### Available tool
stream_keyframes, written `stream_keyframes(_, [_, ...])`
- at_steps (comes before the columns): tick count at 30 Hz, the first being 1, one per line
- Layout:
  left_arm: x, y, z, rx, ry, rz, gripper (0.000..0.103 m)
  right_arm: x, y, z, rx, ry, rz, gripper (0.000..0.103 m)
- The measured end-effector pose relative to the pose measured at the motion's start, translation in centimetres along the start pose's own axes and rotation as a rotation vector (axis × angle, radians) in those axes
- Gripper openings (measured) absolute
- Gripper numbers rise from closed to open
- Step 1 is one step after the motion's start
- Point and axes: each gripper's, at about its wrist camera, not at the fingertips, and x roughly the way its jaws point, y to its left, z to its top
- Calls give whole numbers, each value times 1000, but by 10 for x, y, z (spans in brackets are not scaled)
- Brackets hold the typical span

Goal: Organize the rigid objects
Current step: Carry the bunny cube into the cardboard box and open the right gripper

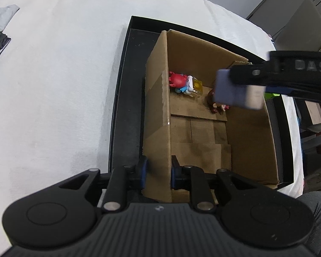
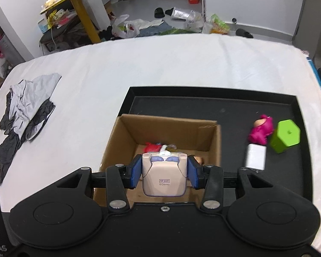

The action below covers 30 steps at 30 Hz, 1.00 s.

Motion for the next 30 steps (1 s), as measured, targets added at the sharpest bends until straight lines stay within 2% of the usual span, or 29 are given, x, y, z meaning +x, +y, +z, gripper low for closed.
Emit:
stream_keyframes(16, [3, 10, 2, -19, 3, -46, 20, 50, 16, -4, 86, 76, 47, 43])
stream_keyframes(24, [4, 11, 3, -17, 9, -49, 20, 67, 13, -1, 158, 78, 69, 44])
stream_keyframes(28, [5, 9, 4, -14, 15, -41, 20, 80, 6, -4, 234, 137, 100, 44])
stream_keyframes(30, [5, 9, 4, -13, 15, -38, 20, 82, 4, -6, 250, 134, 110, 44])
